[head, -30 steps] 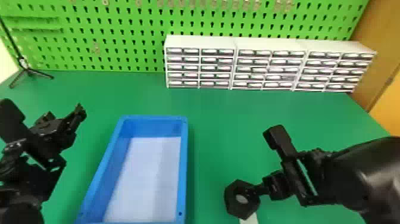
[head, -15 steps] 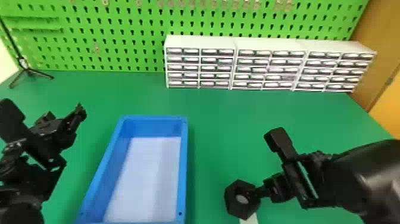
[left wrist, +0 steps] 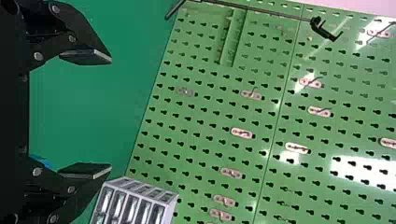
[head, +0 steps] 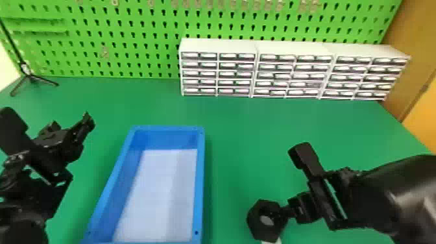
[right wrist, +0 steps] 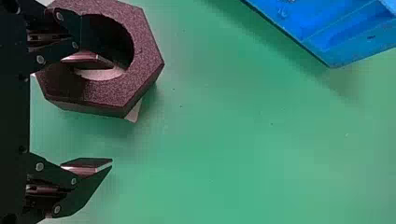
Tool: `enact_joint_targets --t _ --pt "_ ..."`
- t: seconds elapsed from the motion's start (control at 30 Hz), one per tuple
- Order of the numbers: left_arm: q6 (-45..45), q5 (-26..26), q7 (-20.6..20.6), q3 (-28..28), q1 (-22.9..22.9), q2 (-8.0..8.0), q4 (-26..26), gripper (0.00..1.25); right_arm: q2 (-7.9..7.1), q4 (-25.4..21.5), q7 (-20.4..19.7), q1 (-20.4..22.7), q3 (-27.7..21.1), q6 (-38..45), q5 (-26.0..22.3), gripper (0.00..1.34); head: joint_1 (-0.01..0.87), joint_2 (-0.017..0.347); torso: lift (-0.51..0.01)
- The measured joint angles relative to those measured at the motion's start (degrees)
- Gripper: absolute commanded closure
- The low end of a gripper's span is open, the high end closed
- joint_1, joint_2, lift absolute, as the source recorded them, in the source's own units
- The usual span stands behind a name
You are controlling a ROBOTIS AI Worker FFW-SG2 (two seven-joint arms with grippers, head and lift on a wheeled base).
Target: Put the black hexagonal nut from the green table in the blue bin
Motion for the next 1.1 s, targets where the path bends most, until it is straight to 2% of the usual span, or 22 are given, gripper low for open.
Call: enact_joint_targets --t 0.53,0.87,0.97,1.1 --pt "0.0 -0.17 0.01 -0.18 -0.01 0.0 0.09 0.43 -0.08 0.88 0.0 0.18 0.61 0.0 0.55 0.52 0.692 0.008 -0.097" --pt "0.0 -0.25 0.0 -0.39 -0.12 0.0 0.24 0.43 -0.09 0.89 0.0 -0.2 1.18 0.0 0.78 0.77 0.692 0.008 -0.097" --pt "0.0 -0.25 0.0 -0.47 -0.13 0.0 0.31 0.43 -0.11 0.88 0.0 -0.25 1.44 0.0 0.92 0.88 0.692 0.008 -0.097" --pt "0.0 -0.24 0.0 -0.47 -0.16 0.0 0.34 0.43 -0.09 0.65 0.0 -0.29 1.61 0.0 1.48 0.92 0.692 0.008 -0.097"
